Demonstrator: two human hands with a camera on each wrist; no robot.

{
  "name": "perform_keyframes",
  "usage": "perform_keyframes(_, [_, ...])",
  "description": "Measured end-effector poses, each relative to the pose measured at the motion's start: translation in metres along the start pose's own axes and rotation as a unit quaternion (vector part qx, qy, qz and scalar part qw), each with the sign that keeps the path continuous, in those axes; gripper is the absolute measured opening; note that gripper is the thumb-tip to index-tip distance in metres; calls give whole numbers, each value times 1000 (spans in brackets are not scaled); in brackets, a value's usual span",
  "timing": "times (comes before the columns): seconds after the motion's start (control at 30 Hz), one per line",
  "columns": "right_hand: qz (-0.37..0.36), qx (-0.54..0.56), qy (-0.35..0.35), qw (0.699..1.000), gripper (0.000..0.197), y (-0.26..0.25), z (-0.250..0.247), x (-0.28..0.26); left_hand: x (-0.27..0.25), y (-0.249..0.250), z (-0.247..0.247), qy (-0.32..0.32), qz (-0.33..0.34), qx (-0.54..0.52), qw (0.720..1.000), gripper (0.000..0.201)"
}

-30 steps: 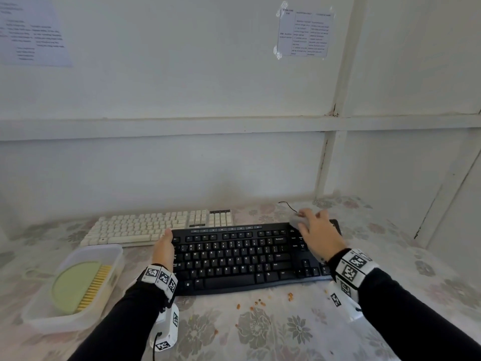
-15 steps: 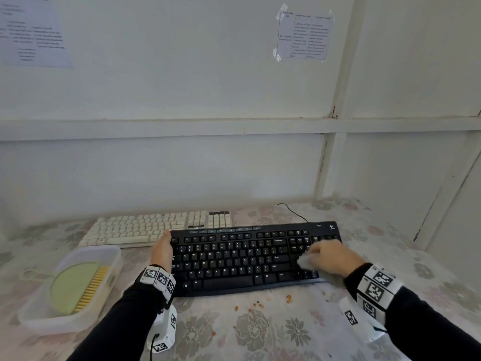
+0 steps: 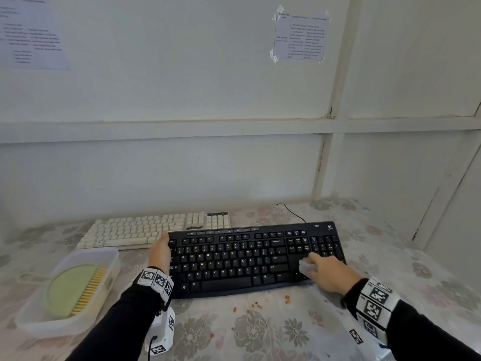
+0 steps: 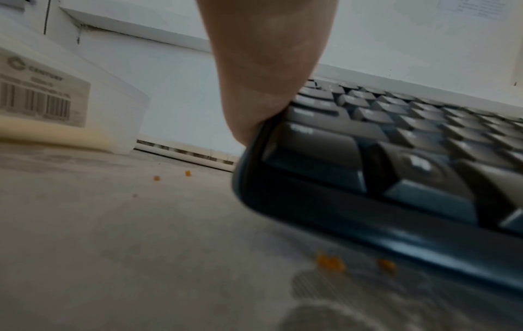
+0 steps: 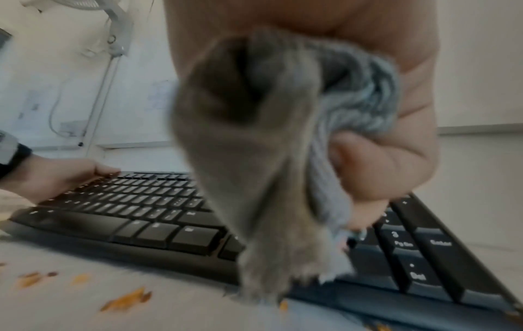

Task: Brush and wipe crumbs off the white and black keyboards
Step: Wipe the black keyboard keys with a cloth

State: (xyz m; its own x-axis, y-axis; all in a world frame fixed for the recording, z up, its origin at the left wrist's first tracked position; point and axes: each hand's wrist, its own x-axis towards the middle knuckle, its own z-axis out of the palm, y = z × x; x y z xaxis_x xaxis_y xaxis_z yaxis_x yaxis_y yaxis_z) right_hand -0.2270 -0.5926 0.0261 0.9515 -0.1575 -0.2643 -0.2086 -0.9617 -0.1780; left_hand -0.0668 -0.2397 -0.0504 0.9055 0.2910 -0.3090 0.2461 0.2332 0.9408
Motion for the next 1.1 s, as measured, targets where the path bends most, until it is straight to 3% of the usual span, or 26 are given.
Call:
perform_keyframes(0.07, [16, -16, -44, 999, 20, -1, -10, -7, 2, -1, -1, 4, -8, -2, 1000, 67])
perform_keyframes(0.13, [36, 13, -26, 999, 25, 1, -22, -6, -3, 2, -1, 2, -10, -8, 1000, 74])
perform_keyframes(0.2, [29, 87, 74, 993, 30, 6, -29, 2, -2, 1, -2, -5, -15, -7, 1000, 83])
perform_keyframes(0.27, [1, 113, 194, 974, 31, 9, -31, 13, -6, 3, -2, -1, -12, -9, 1000, 78])
perform_keyframes(0.33, [-10, 106, 224, 969, 31, 9, -28, 21, -11, 7, -1, -2, -10, 0, 1000, 74])
perform_keyframes(0.57, [33, -39, 112, 992, 37, 13, -4, 12, -10, 4, -2, -3, -8, -4, 1000, 78])
perform_keyframes(0.7, [22, -81, 40, 996, 32, 20, 7, -6, -13, 5, 0, -1, -7, -11, 1000, 74])
perform_keyframes(0.8, [39, -56, -17, 998, 27, 23, 0, -10, -13, 7, -1, -8, -8, -13, 1000, 85])
perform_keyframes(0.87, [42, 23, 20, 999, 22, 27, -11, -8, 1, -1, -5, -14, -11, -15, 1000, 104])
perform_keyframes(0.93, [31, 87, 116, 989, 23, 32, -22, 2, 25, -15, -11, -4, -14, -12, 1000, 112])
perform_keyframes(1.03, [1, 119, 241, 963, 30, 34, -29, 17, 7, -5, -7, -9, -11, -13, 1000, 98])
perform_keyframes(1.1, [-1, 107, 236, 966, 33, 32, -29, 23, -9, 4, -4, -14, 0, -10, 1000, 86])
